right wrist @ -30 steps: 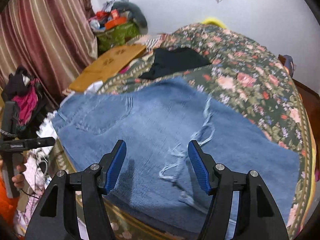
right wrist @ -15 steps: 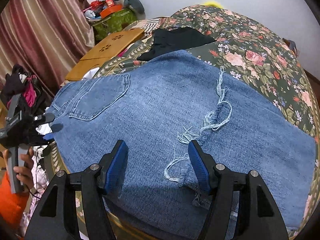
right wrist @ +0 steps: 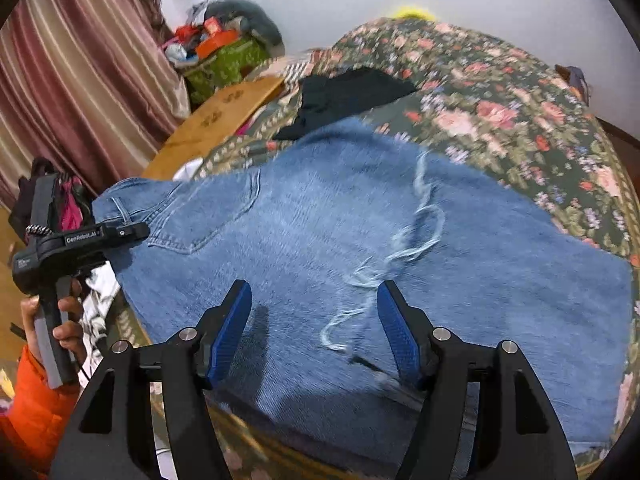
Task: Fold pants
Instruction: 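Grasp the jeans edge with the left gripper and lift it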
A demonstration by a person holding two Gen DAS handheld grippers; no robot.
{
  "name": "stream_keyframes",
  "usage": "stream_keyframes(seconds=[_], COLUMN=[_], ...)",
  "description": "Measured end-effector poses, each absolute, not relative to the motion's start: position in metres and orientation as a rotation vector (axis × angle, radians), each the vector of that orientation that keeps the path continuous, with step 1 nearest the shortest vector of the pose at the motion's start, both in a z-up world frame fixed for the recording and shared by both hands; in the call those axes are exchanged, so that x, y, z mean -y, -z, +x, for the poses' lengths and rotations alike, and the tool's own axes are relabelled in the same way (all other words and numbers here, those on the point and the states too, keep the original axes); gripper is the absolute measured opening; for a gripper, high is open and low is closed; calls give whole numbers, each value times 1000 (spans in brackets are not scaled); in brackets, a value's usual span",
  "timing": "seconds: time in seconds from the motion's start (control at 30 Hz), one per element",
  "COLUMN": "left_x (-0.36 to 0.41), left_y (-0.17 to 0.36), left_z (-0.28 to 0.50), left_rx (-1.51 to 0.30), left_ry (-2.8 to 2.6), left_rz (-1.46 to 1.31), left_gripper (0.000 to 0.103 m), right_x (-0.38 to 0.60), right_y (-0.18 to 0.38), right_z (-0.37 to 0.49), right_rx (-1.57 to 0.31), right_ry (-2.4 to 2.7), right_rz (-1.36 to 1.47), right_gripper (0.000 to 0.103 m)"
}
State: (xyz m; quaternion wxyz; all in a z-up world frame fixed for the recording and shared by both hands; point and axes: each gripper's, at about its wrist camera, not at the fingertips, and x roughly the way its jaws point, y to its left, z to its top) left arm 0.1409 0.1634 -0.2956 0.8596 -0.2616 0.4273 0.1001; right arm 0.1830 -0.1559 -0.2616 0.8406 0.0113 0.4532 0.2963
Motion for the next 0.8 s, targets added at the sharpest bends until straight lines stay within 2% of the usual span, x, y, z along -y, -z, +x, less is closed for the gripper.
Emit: stream_keyframes(seconds=[0.23, 0.4, 0.6, 0.8], left_x=[-117, -52, 29, 103], left_y=[190, 138, 106, 103], left_z=[156, 182, 200, 217], left_rx=[-690, -605, -551, -569], left_ry=[-112, -11, 129, 268], left_rz=[-341, -198, -92, -43], left_gripper=[26, 24, 23, 22], right_x=[221, 289, 355, 388], right_y=[253, 252, 264, 303], right_z=[186, 180, 164, 158], right_rx=[-906, -883, -892, -979], right_ry=[-482, -349, -194, -131], right_rz=[98, 162, 172, 227], right_gripper=[62, 62, 62, 62])
